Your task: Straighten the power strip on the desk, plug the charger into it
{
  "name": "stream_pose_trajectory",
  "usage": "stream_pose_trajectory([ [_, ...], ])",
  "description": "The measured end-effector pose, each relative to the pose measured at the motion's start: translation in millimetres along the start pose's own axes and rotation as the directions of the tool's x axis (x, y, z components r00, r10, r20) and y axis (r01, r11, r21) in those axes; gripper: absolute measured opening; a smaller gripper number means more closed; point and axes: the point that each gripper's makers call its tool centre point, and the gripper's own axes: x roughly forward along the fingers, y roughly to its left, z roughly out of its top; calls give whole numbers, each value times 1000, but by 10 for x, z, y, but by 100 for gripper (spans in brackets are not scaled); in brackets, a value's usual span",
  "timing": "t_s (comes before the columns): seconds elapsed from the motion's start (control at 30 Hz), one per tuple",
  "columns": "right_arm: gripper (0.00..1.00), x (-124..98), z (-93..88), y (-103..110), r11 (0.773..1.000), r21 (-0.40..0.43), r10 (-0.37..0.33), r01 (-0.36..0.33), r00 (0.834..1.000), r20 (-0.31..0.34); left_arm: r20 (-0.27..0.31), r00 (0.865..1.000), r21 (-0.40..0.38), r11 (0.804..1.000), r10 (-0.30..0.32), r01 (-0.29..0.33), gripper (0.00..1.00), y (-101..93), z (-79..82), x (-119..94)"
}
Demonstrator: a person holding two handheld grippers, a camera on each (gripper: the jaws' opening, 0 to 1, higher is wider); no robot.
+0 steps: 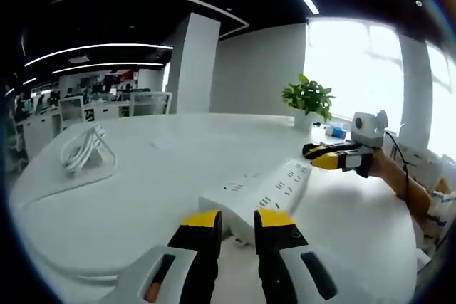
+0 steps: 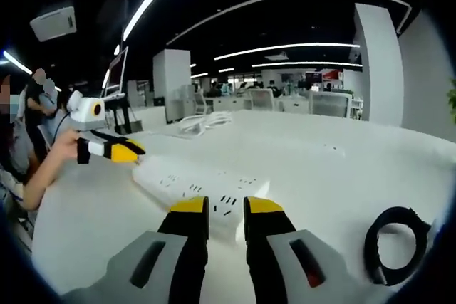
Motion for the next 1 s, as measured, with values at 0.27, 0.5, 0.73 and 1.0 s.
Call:
stream_pose_trajectory([
  [0.27, 18, -29, 103, -14, 996, -68, -47, 50, 998, 40, 37, 999, -4, 1000, 17, -17, 19, 40, 65, -48],
  [0.5, 18, -87, 175, -74, 993, -89, -76, 82, 995, 65, 60, 998, 13, 1000, 4, -5, 19, -9, 122, -73],
  [0.73, 18, -32, 238, -68, 989, -94, -108, 116, 990, 92, 70, 997, 39, 999, 13, -15, 19, -3, 136, -51],
  [1.0, 19, 70, 350, 77, 989, -112, -86, 98, 990, 110, 70, 997, 29, 999, 16, -18, 19, 2, 101, -35],
])
